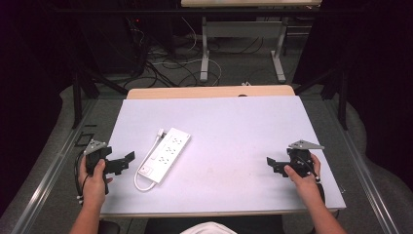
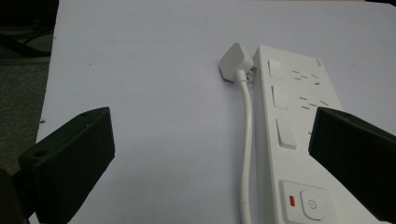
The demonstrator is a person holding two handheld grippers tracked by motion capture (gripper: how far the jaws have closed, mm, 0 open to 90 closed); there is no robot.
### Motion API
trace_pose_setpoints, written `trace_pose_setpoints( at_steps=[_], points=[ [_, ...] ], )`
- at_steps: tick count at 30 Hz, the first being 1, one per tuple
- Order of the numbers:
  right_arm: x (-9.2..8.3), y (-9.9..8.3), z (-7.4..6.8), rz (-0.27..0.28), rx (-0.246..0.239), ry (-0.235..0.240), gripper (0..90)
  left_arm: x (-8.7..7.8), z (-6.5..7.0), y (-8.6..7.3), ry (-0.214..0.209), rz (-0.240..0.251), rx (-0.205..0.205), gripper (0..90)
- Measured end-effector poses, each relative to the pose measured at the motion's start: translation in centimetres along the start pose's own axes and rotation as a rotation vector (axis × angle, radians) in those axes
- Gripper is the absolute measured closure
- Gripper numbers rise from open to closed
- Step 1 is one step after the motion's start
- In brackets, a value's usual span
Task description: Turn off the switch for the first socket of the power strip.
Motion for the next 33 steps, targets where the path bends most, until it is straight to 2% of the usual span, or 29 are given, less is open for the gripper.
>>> trace_pose_setpoints(
  at_steps=[14, 16, 20, 33],
  points=[
    [0.0, -0.2, 0.9, 0.004, 0.028, -0.019, 6.1, 0.8, -0.2, -1.3, -0.024, -0.024, 0.01, 0.1],
    [0.0, -0.2, 1.1, 0.005, 0.023, -0.02, 6.1, 1.0, -0.2, -1.4, -0.023, -0.031, 0.029, 0.1],
    [0.0, -0.3, 1.3, 0.0, 0.032, -0.027, 6.1, 1.2, -0.4, -1.6, -0.021, -0.046, 0.031, 0.1],
    [0.1, -0.5, 1.3, -0.006, 0.035, -0.024, 6.2, 1.4, -1.0, -2.0, -0.001, -0.055, 0.01, 0.3]
  ],
)
Point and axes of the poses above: each handheld gripper's, and its own axes: x roughly forward along the jaws, y roughly out of its top, z roughly to its right, the point moved 7 cm from there along x, roughly forward along the jaws, and after that the axes turned 1 degree about -x, right-handed, at the moved point
